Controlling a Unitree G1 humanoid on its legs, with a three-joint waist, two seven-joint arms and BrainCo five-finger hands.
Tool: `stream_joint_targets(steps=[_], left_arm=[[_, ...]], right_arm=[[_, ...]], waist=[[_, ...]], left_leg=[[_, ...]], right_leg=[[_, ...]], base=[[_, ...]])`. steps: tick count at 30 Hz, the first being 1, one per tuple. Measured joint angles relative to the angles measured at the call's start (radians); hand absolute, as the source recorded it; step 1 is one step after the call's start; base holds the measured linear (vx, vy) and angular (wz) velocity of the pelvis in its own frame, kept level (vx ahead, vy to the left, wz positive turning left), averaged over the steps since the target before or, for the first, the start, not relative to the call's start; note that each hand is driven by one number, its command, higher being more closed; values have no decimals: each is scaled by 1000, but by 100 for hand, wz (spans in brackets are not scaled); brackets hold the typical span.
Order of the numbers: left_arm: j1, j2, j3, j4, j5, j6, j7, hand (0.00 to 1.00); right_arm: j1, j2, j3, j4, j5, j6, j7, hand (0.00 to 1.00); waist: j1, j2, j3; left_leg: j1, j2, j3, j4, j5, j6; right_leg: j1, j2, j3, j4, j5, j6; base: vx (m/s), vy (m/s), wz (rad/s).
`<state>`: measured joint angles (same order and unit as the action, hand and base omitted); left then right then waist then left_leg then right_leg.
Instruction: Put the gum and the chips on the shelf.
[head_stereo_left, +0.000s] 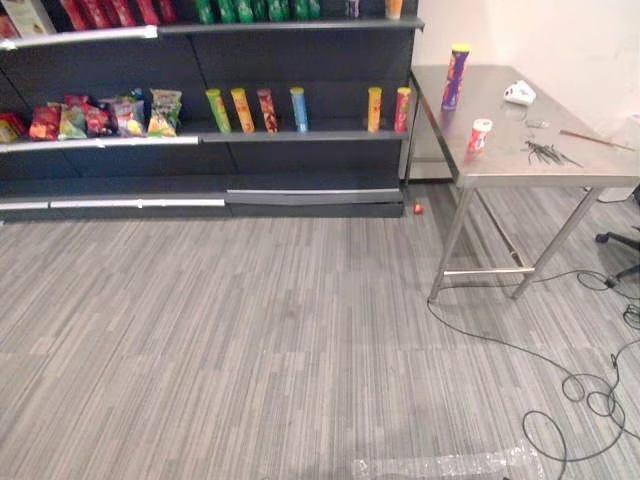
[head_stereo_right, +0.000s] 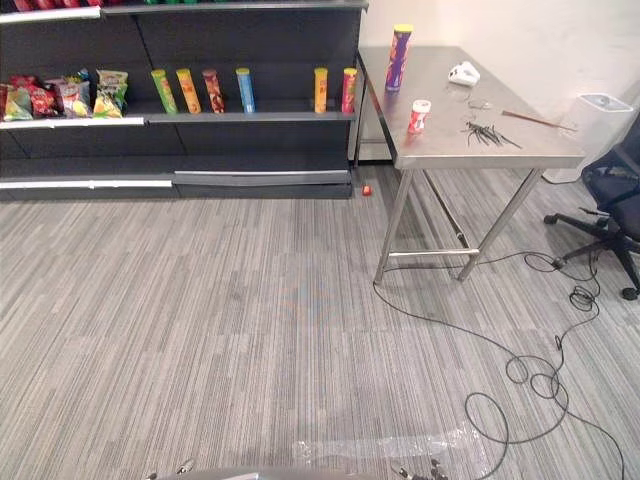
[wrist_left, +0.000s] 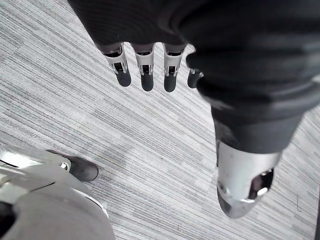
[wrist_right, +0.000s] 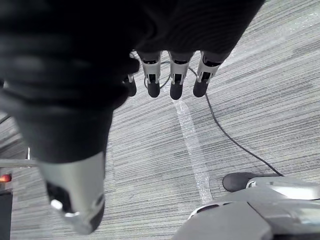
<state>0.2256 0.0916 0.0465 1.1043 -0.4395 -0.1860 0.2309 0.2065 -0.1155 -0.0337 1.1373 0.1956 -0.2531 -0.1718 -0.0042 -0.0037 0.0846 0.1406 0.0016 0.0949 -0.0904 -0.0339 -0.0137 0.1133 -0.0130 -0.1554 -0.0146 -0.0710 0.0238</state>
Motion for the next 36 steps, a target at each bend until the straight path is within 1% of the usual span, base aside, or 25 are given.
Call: stream_joint_targets(steps=[1, 7, 10, 13, 15, 17, 19, 20, 21, 22, 25, 27, 29, 31, 32, 33, 34, 36], left_arm=[[-3, 0, 0, 0, -4, -9, -7, 0], [-7, 1, 0, 0, -13, -15, -15, 0], [-7, 1, -1, -1, -19, -20, -14, 0], [-6, -1, -1, -1, -20, -22, -6, 0], [-6, -1, -1, -1, -20, -22, -2, 0], [-6, -2, -1, -1, -20, -24, 1, 0], [-6, -3, -2, -1, -20, -24, 2, 0], [-6, -3, -2, -1, -20, -24, 3, 0], [-6, -3, -1, -1, -20, -25, 2, 0], [-6, -3, -1, -1, -20, -27, 2, 0], [-5, -3, -1, 0, -17, -31, 2, 0], [-5, -3, -1, 0, -17, -34, 2, 0], [-5, -3, -1, 0, -17, -42, 2, 0], [-5, -3, -1, 0, -17, -47, 2, 0], [-5, -2, -1, 0, -16, -50, 2, 0], [-4, -2, -1, -1, -16, -53, 1, 0], [-4, -2, -1, -1, -16, -53, 1, 0], [-4, -1, -1, -1, -16, -53, 0, 0]], right_arm=[[-5, 1, 0, 1, 0, 3, 0, 0], [-19, 1, 0, 1, 2, 12, 3, 0], [-23, 2, 1, 1, 45, 16, 8, 0], [-18, 3, 3, 0, 62, -11, 12, 0], [-14, 5, 4, -2, 71, -37, 14, 0], [-8, 7, 4, -3, 103, -46, 29, 0], [-6, 6, 3, -5, 136, -33, 68, 0], [-7, 3, 3, -5, 146, -19, 100, 0], [-6, 0, 2, -4, 167, -12, 148, 0], [-6, -3, 3, -3, 168, -16, 183, 0], [-7, -5, 3, -2, 167, -22, 216, 0], [-10, -5, 3, -1, 165, -22, 221, 0], [-11, -5, 4, -1, 163, -20, 216, 0], [-14, -3, 7, 0, 157, -22, 191, 0], [-14, -2, 15, 0, 156, -35, 167, 0], [-14, -1, 27, 0, 147, -57, 133, 0], [-15, 0, 34, 0, 117, -78, 101, 0], [-19, 6, 43, -3, 57, -119, -2, 0]], waist=[[1, 3, 5], [3, 1, 20], [3, 1, 30], [3, -1, 33], [3, -3, 34], [3, -6, 36], [2, -6, 37], [2, -7, 38], [2, -6, 38], [3, -6, 38], [2, -7, 37], [3, -7, 37], [3, -8, 37], [3, -7, 37], [3, -8, 37], [3, -8, 38], [3, -8, 38], [4, -11, 39]], left_leg=[[10, 0, 1, -1, -2, -3], [18, -3, 4, -1, -5, -8], [20, -4, 4, -2, -5, -8], [21, -3, 4, -2, -3, -5], [20, -3, 5, -4, -3, -4], [18, -3, 6, -8, -3, -4], [18, -3, 7, -9, -3, -5], [18, -3, 7, -9, -3, -5], [18, -3, 6, -9, -3, -5], [18, -3, 6, -9, -3, -4], [21, -4, 4, -8, -3, -3], [20, -4, 3, -4, -3, -4], [20, -4, 3, -4, -3, -5], [20, -4, 3, -4, -4, -5], [20, -4, 3, -4, -4, -5], [20, -4, 3, -4, -4, -5], [20, -5, 3, -4, -4, -6], [21, -5, 3, -4, -4, -5]], right_leg=[[14, 0, -1, -3, 0, 0], [20, -3, -1, -6, -1, 1], [22, -4, -3, -5, 0, 1], [21, -5, -3, -5, 1, 4], [19, -5, -2, -8, 1, 4], [19, -4, -2, -14, 0, 10], [19, -5, -2, -16, -1, 13], [20, -5, -2, -17, -1, 13], [20, -5, -3, -18, 0, 13], [21, -5, -3, -19, 0, 12], [29, -4, -8, -23, 4, 7], [29, -4, -11, -22, 4, 7], [31, -4, -13, -24, 4, 7], [32, -4, -13, -26, 4, 7], [32, -4, -13, -26, 4, 7], [33, -4, -13, -26, 4, 7], [33, -4, -13, -26, 4, 7], [33, -5, -14, -25, 4, 7]], base=[[38, -8, 0], [9, -9, -1], [-65, -11, 3], [-76, -13, -1], [-66, -13, -2], [-52, -13, -1], [0, 0, 0], [0, 0, 0], [0, 0, 0], [0, 0, 0], [39, -13, 3], [41, -15, 6], [38, -18, 3], [0, 0, 0], [0, 0, 0], [0, 0, 0], [0, 0, 0], [-35, -13, 1]])
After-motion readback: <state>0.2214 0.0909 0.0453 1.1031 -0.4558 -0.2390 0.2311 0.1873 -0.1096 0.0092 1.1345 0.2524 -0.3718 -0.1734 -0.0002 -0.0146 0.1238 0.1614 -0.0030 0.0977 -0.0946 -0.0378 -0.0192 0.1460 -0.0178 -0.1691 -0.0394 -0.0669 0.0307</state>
